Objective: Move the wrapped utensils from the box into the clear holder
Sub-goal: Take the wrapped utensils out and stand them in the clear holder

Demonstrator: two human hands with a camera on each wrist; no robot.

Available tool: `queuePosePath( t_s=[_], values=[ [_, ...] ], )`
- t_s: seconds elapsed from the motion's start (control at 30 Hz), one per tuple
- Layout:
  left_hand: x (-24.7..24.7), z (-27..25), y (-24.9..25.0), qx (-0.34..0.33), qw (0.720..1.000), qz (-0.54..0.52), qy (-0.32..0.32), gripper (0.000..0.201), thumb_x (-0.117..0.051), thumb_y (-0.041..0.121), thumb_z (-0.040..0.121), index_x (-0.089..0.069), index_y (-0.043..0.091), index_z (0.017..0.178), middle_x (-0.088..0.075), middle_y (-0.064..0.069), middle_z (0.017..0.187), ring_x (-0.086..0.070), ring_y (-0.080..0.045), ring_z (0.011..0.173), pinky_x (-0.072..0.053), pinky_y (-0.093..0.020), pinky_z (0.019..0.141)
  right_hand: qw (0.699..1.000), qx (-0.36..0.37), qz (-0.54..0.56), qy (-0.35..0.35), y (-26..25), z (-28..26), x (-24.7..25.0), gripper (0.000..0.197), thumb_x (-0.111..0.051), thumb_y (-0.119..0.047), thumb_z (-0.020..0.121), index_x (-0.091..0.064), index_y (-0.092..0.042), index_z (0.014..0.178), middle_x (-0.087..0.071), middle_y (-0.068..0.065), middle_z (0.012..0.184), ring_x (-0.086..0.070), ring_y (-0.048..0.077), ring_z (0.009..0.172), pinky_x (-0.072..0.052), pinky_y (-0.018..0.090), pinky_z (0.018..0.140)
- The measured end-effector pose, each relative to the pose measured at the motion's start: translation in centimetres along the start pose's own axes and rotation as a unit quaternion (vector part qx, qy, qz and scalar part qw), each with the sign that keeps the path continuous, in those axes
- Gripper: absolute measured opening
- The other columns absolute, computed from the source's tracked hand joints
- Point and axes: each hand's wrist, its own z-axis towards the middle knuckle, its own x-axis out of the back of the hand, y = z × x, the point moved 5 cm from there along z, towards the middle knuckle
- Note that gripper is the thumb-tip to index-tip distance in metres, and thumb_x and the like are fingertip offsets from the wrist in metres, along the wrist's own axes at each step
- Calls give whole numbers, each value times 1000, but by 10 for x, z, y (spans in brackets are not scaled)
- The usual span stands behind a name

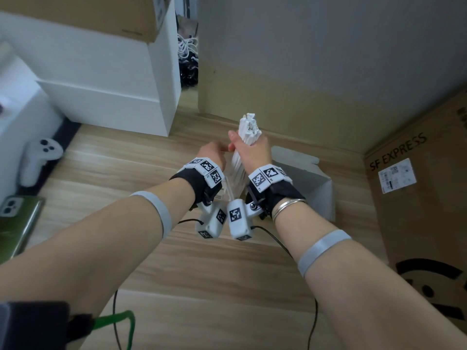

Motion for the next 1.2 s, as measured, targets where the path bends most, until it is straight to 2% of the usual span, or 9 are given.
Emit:
queuePosePath(
  t_s=[0.1, 0.23, 0.5, 0.6, 0.8, 0.97, 1.03, 1.1, 1.2],
  values=[
    [1, 1, -2, -7, 1000, -7, 3, 48, -38, -6, 91, -57, 18, 128, -59, -9, 133, -59, -27, 117, -45, -31, 94, 999, -6, 37, -4, 9, 0, -1, 27, -63, -23, 87, -71, 1, 78, -64, -5, 68, -55, -5, 55, -39, -2, 49],
    [-1, 2, -2, -2, 1000, -2, 1, 45, -40, -4, 91, -58, 16, 127, -61, -10, 130, -60, -27, 115, -44, -27, 89, 998, 1, 57, -11, 10, 0, -2, 27, -65, -29, 86, -63, -20, 60, -63, -11, 67, -58, -8, 55, -40, -1, 56],
    [2, 4, -3, -8, 1000, 18, 6, 44, -39, -1, 93, -55, 14, 131, -61, -10, 129, -58, -28, 117, -45, -29, 93, 997, -54, 14, -55, 18, 3, -8, 27, -70, -24, 81, -67, -6, 101, -69, 7, 95, -59, 14, 80, -46, 24, 75],
    [0, 5, -3, -13, 1000, 14, -4, 45, -41, -1, 92, -55, 15, 132, -60, -10, 131, -58, -26, 119, -45, -28, 95, 996, -50, -28, -62, 23, 1, -7, 23, -70, -20, 81, -68, -7, 100, -70, 9, 96, -59, 15, 81, -50, 31, 81],
    [-2, 6, -3, -28, 1000, 7, 7, 40, -42, 2, 92, -59, 14, 127, -63, -10, 127, -59, -26, 115, -45, -28, 93, 998, -16, -39, -38, 21, 3, 0, 5, -69, -16, 81, -68, -20, 78, -66, -2, 80, -59, 13, 78, -52, 31, 78],
    [-6, 8, -5, -25, 1000, -3, 6, 42, -44, -4, 90, -60, 12, 125, -64, -9, 125, -61, -25, 113, -47, -29, 95, 998, -28, -56, -13, 33, 7, 4, 26, -55, -32, 92, -73, -13, 95, -64, 18, 74, -48, 15, 59, -39, 26, 61],
    [-6, 8, -6, -20, 1000, -3, 9, 42, -43, -4, 89, -61, 11, 124, -64, -10, 125, -61, -26, 113, -47, -29, 95, 990, -48, -110, -70, 41, 9, -2, 28, -52, -25, 94, -71, -10, 107, -69, 17, 103, -60, 19, 78, -42, 25, 72],
    [-6, 8, -6, -18, 1000, -1, 11, 40, -43, -2, 90, -61, 11, 124, -64, -10, 125, -60, -27, 114, -47, -29, 94, 977, -48, -162, -129, 46, 8, -9, 30, -51, -16, 92, -67, -15, 117, -49, 8, 142, -51, 23, 125, -37, 27, 101],
    [-8, 8, -3, -22, 1000, 15, 15, 34, -40, 9, 95, -61, 7, 123, -63, -15, 125, -59, -30, 114, -46, -32, 92, 989, -21, -108, -95, 43, 4, -6, 30, -55, -20, 92, -64, -16, 120, -46, 4, 145, -41, 21, 134, -31, 28, 109]
  ],
)
